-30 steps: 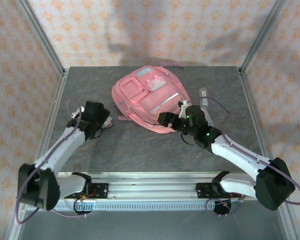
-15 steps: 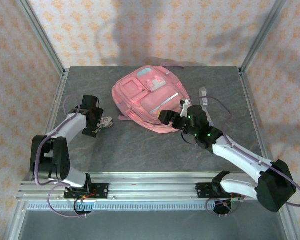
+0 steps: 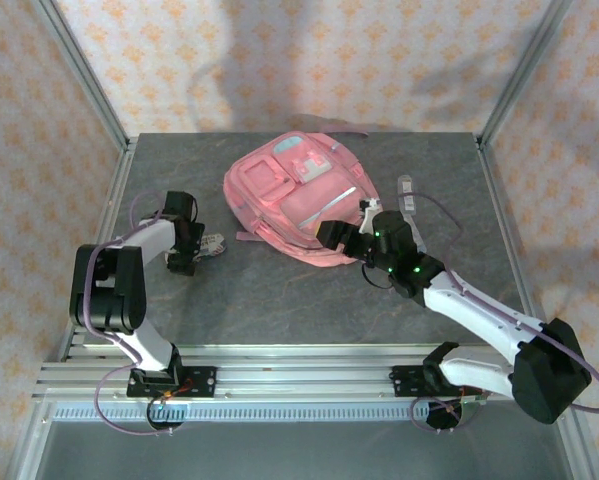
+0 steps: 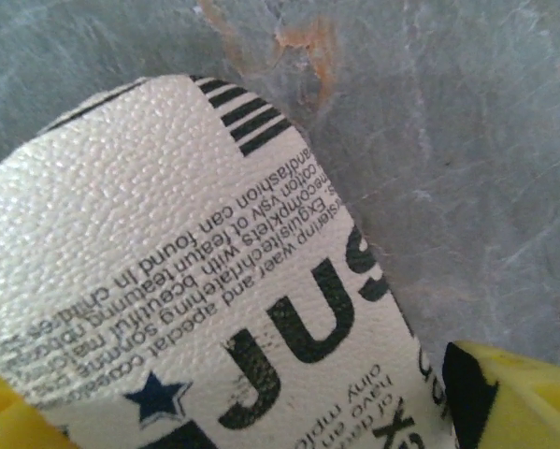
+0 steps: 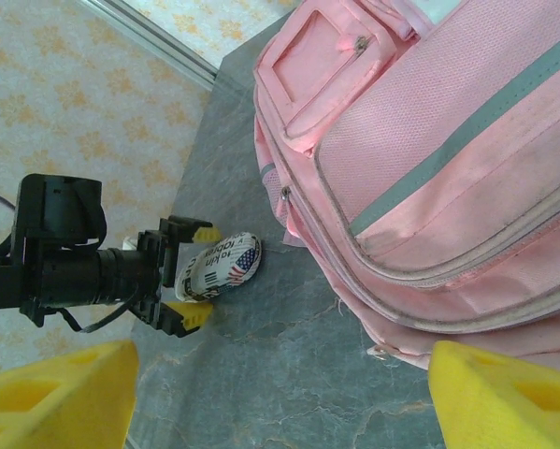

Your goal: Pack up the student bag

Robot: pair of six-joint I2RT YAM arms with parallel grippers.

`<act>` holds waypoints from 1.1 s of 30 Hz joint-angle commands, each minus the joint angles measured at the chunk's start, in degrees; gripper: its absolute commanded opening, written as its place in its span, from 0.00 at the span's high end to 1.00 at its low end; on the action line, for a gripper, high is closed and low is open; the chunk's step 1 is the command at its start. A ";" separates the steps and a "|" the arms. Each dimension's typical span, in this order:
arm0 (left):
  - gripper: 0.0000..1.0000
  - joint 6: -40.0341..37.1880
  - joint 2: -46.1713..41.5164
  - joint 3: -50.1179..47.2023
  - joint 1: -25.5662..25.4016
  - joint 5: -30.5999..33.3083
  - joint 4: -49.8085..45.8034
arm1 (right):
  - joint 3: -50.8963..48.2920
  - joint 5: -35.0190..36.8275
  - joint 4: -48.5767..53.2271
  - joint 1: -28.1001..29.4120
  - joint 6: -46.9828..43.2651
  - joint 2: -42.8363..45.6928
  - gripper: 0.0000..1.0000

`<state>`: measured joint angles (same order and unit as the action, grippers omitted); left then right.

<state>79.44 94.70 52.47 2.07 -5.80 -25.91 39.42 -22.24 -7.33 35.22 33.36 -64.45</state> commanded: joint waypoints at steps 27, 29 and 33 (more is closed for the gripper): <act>0.48 -9.80 -18.44 3.58 -14.08 -3.95 5.07 | 9.28 -11.79 -11.39 5.91 3.13 -20.23 0.23; 0.35 -10.09 -18.49 3.89 -14.29 -2.77 3.38 | 9.70 -12.29 -11.56 5.99 3.37 -21.46 0.22; 0.14 -9.62 -19.28 1.60 -14.03 1.05 1.66 | 8.86 -11.62 -11.41 6.17 3.03 -21.02 0.21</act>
<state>69.82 76.84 55.20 -12.32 -8.43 -21.80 47.31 -33.50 -16.34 40.91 36.18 -86.02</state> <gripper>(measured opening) 0.837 0.787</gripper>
